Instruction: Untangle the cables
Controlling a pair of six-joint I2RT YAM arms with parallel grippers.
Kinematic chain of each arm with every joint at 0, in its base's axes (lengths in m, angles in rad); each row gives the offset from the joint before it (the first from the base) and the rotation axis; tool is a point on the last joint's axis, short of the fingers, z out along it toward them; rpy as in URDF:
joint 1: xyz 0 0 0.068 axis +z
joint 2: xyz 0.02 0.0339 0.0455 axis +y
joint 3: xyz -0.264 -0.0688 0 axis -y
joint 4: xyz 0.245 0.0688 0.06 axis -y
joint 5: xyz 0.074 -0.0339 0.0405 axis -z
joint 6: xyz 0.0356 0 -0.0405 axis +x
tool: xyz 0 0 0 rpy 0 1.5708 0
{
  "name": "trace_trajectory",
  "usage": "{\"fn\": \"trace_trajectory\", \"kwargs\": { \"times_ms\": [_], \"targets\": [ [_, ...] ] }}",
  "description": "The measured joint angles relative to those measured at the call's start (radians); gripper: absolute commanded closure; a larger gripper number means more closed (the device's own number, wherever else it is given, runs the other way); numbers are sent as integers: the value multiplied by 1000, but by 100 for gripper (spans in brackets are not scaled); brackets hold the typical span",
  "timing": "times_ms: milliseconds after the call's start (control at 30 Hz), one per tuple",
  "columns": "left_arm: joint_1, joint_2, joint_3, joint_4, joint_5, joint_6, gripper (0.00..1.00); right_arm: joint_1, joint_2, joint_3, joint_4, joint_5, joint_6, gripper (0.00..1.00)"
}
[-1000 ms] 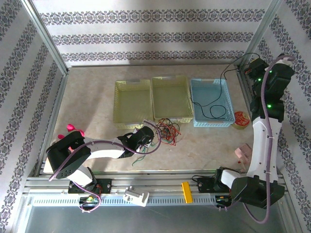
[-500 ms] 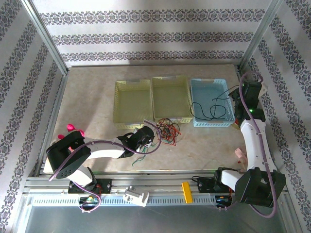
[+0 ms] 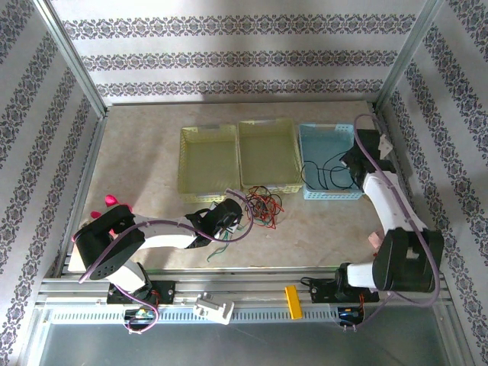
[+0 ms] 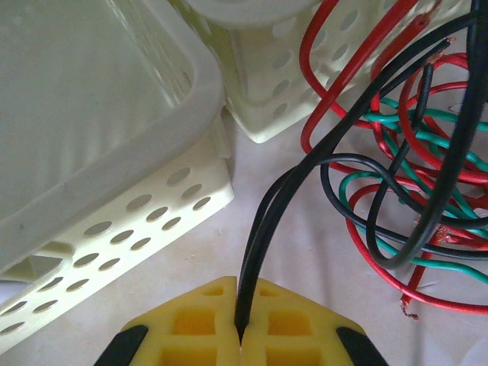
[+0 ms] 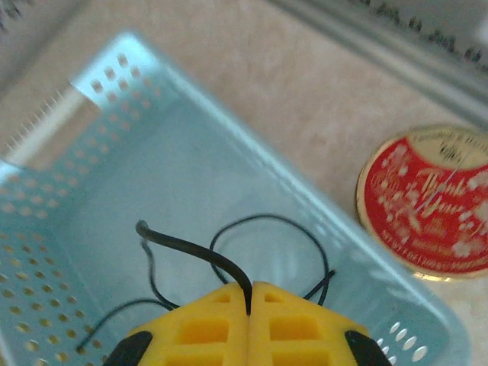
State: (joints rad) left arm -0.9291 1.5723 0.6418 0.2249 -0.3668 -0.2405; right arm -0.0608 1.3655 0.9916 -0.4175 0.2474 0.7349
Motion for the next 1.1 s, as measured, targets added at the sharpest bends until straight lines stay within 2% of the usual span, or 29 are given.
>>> {"fn": "trace_trajectory", "kwargs": {
  "times_ms": [133,300,333,367,400,467,567,833,1100],
  "targets": [
    [0,0,0,0,0,0,100,47,98,0,-14,-3,16,100],
    [0,0,0,-1,1,0,100,59,222,11,-25,-29,50,100],
    [0,0,0,-1,1,0,100,58,246,18,-26,-34,56,88],
    [0,0,0,-1,3,0,100,58,270,27,-28,-40,63,72],
    [0,0,0,-1,4,0,100,58,286,34,-28,-47,69,63],
    [0,0,0,-1,4,0,100,58,299,43,-28,-58,79,52],
    [0,0,0,-1,4,0,100,59,272,47,-29,-51,95,43],
    [0,0,0,-1,4,0,100,98,45,44,-16,-10,27,41],
    [0,5,0,-1,16,0,100,127,30,32,-93,-173,-75,42]
  ]
}}
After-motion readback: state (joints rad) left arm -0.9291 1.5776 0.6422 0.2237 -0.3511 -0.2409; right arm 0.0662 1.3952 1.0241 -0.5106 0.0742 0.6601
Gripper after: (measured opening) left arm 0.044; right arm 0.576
